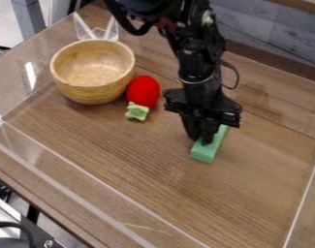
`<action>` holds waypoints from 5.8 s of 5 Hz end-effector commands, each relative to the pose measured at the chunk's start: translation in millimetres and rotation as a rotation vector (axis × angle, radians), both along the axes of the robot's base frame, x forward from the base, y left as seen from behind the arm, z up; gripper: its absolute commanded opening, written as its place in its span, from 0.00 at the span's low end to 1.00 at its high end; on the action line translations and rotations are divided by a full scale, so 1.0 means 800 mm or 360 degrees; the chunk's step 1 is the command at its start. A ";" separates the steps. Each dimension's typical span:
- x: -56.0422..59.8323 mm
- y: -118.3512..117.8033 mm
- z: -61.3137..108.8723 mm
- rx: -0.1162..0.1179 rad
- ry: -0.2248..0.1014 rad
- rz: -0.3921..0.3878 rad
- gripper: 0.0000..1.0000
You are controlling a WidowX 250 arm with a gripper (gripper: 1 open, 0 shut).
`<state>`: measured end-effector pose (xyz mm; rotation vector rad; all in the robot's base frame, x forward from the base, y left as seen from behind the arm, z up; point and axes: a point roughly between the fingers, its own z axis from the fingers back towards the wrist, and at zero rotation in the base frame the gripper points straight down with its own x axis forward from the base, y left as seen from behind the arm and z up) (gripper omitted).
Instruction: Put the green stick in the brown bowl
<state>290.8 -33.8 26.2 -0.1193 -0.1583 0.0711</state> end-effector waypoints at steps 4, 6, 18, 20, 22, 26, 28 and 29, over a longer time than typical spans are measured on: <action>-0.016 -0.008 0.026 -0.0003 0.0007 -0.0028 0.00; 0.005 0.011 0.071 -0.0022 -0.0056 -0.0055 0.00; 0.015 0.265 0.151 0.0019 -0.0252 0.1124 0.00; 0.008 0.246 0.159 0.0009 -0.0246 0.1094 0.00; 0.002 0.227 0.154 0.0046 -0.0234 0.1100 0.00; 0.004 0.230 0.089 0.0165 -0.0174 0.1294 0.00; -0.008 0.246 0.079 0.0194 -0.0129 0.1327 1.00; -0.011 0.253 0.090 0.0179 -0.0089 0.1308 1.00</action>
